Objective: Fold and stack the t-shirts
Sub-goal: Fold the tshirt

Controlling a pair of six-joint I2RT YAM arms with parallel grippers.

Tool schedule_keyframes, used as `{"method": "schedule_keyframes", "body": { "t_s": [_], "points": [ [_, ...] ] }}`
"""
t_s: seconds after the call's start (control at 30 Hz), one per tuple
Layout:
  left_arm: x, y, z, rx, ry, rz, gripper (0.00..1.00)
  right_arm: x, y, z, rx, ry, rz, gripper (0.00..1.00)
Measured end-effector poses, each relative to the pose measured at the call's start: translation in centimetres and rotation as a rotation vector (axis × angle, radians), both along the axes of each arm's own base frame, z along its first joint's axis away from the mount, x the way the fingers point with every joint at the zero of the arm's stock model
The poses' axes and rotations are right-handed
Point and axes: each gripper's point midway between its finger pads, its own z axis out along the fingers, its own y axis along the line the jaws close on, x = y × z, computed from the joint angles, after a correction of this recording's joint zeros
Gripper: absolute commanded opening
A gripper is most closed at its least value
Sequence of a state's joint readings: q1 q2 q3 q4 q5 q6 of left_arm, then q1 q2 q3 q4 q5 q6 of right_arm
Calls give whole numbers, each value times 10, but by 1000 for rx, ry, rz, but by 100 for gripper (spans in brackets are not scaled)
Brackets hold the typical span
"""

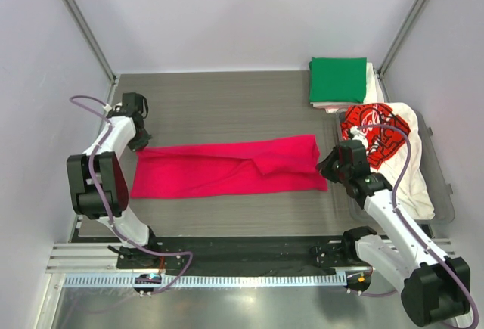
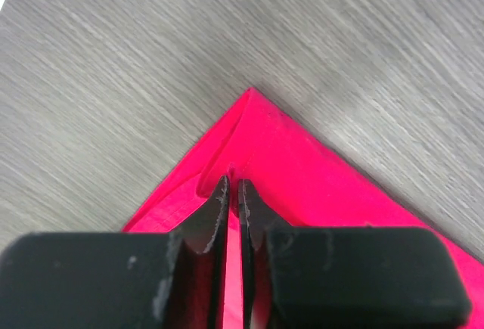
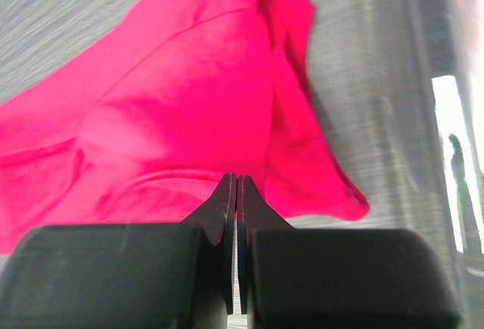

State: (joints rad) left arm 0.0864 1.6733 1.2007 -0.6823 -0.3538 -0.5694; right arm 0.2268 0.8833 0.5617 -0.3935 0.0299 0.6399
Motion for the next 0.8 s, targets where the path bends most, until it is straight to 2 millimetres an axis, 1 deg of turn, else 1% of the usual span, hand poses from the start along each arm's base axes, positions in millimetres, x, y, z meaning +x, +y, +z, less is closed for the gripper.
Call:
{"method": "schedule_keyframes", "body": {
  "t_s": [0.03,0.07,0.17,0.2,0.23,0.27,0.3,0.33,0.37,0.4,0.47,0.57,0.67,0.73,0.8],
  "points": [
    [-1,1,0,5,2,1,8,-1,-2,-2,-2,2,-15,1],
    [-2,1,0,9,6,3,13,-3,-4,-4,-3,4,-29,1],
    [-8,3,-3,20,31,7,21,-8,-10,-11,-9,21,-70,1],
    [-11,4,-4,23,40,10,33,-9,-12,-14,-12,28,-82,1],
    [-14,5,-5,28,51,10,59,-11,-14,-15,-14,36,-91,2],
    [-16,6,-5,34,61,11,70,-12,-15,-17,-17,42,-104,11],
    [-17,6,-6,32,60,22,77,-13,-17,-18,-18,47,-114,18],
    [-20,8,-6,36,61,30,81,-14,-18,-18,-20,48,-121,27],
    [-23,9,-6,37,62,35,82,-15,-19,-17,-20,46,-130,47],
    [-26,11,-5,39,61,43,82,-15,-20,-16,-15,42,-139,54],
    [-29,15,0,45,54,60,81,-15,-21,-13,-18,30,-143,61],
    [-30,20,7,55,32,76,78,-17,-22,-9,-9,8,-148,62],
    [-29,19,12,55,16,74,77,-21,-22,-7,1,-13,-144,62],
    [-26,13,17,53,-2,56,77,-20,-18,-4,19,-26,-129,61],
    [-21,-2,22,42,-28,10,76,-16,-10,-7,40,-16,-101,59]
  ]
}}
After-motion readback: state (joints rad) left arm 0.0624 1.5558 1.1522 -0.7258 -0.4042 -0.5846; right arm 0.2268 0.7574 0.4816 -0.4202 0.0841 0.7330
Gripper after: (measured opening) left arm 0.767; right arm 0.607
